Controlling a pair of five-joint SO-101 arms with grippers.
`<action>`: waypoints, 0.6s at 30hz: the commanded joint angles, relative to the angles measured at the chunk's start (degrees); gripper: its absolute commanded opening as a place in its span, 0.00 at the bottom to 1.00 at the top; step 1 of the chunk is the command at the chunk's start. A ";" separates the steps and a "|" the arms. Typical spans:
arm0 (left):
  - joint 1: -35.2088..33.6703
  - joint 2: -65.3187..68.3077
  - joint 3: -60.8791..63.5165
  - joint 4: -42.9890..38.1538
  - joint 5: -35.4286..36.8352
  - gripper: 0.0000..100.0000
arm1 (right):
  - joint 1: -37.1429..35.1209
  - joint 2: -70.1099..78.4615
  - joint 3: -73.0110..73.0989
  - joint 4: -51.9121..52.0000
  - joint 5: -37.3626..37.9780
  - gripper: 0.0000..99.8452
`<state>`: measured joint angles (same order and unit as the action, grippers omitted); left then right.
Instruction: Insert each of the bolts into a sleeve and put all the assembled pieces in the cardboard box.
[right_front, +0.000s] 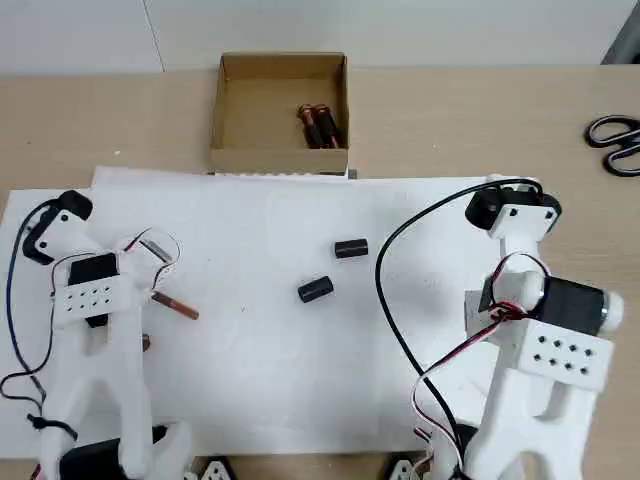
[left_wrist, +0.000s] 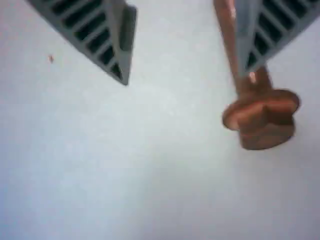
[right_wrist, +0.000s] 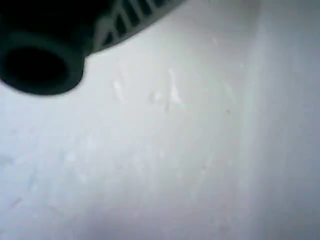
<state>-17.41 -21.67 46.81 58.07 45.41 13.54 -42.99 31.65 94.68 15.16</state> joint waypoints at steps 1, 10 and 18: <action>0.00 -0.18 0.22 -1.14 0.18 0.14 | 0.40 -1.19 -0.35 -0.22 0.62 0.00; -0.09 -0.18 1.89 -1.85 0.18 0.14 | 0.40 -1.19 -0.35 -0.22 0.62 0.00; -0.18 -0.09 1.98 -2.02 0.18 0.14 | 0.40 -1.19 -0.35 0.48 0.62 0.00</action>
<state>-17.41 -21.58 48.92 57.10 45.41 13.54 -42.99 31.65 94.68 15.16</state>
